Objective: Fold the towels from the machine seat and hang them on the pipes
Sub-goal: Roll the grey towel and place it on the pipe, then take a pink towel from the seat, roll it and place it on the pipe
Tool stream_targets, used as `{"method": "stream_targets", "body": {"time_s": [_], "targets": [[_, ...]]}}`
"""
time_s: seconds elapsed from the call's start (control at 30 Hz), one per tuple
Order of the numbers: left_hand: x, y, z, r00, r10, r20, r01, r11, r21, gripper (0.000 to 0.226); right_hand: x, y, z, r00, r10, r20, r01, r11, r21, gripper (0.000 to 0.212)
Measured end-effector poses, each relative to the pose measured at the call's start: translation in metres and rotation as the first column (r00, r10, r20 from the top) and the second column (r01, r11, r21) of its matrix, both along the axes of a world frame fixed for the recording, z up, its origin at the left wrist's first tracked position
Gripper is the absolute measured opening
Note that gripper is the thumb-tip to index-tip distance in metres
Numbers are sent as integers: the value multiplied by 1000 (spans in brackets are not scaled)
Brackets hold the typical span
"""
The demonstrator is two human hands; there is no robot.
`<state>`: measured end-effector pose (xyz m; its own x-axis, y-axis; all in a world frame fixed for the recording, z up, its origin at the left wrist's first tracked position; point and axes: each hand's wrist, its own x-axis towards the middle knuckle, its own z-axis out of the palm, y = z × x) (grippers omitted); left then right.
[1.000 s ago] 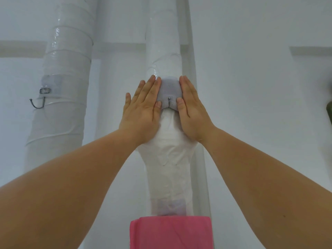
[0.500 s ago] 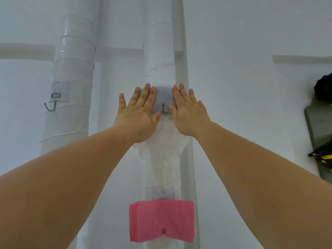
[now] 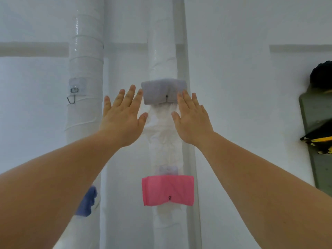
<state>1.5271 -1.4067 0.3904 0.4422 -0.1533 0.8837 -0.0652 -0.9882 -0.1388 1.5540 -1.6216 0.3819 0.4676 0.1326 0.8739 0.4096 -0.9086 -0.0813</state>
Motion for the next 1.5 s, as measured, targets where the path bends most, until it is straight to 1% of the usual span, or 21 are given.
{"method": "stream_targets", "body": {"time_s": [0.1,0.17,0.23,0.33,0.4,0.5,0.57,0.67,0.73,0.83,0.93,1.03,1.1,1.2,1.37,1.43,1.5], "targets": [[-12,14,-20,999,-2,-43,-1,998,-60,71,-10,14,-27,998,19,-52,-18,1000,10,64],[-17,21,-37,998,-41,-52,35,993,-112,70,-17,21,-46,997,24,-73,-23,1000,13,63],[-20,27,-55,994,-76,-72,67,990,-123,70,-22,29,-65,996,10,-90,-11,1000,-2,63],[-16,42,-79,991,-62,-120,58,998,-35,70,-27,45,-91,992,-28,-123,26,1000,-16,62],[-11,58,-89,987,-86,-138,84,996,-21,69,-31,60,-103,988,-68,-138,67,998,-14,62],[-5,87,-104,979,-148,-142,146,989,-23,69,-39,89,-116,975,-146,-168,147,989,-6,62],[-6,114,-115,973,-187,-134,191,981,22,69,-46,115,-127,958,-210,-193,213,977,-4,62],[-13,168,-130,957,-265,-120,276,957,85,71,-60,163,-145,922,-321,-216,324,946,-20,62],[-20,211,-143,935,-336,-114,347,933,94,72,-72,204,-158,889,-404,-214,402,914,-54,62],[-27,275,-167,875,-458,-157,474,875,94,73,-90,272,-181,861,-471,-194,470,881,-55,61],[-30,330,-193,803,-543,-245,573,816,69,73,-113,331,-209,807,-527,-268,535,844,-49,61],[-30,370,-214,754,-568,-330,610,791,32,76,-138,371,-230,725,-593,-349,600,794,-102,63],[-31,385,-226,714,-600,-361,644,765,1,77,-159,387,-241,690,-611,-388,625,773,-107,63],[-37,387,-247,633,-672,-384,716,697,-39,76,-191,400,-258,633,-654,-414,678,727,-110,61],[-68,365,-292,457,-786,-417,836,539,-100,71,-246,401,-298,553,-670,-496,744,665,-69,61],[-83,351,-314,396,-796,-458,857,500,-128,70,-268,397,-318,502,-679,-535,767,635,-87,61],[-99,337,-342,340,-783,-521,863,479,-157,72,-293,391,-340,452,-673,-586,788,609,-93,62]]}}
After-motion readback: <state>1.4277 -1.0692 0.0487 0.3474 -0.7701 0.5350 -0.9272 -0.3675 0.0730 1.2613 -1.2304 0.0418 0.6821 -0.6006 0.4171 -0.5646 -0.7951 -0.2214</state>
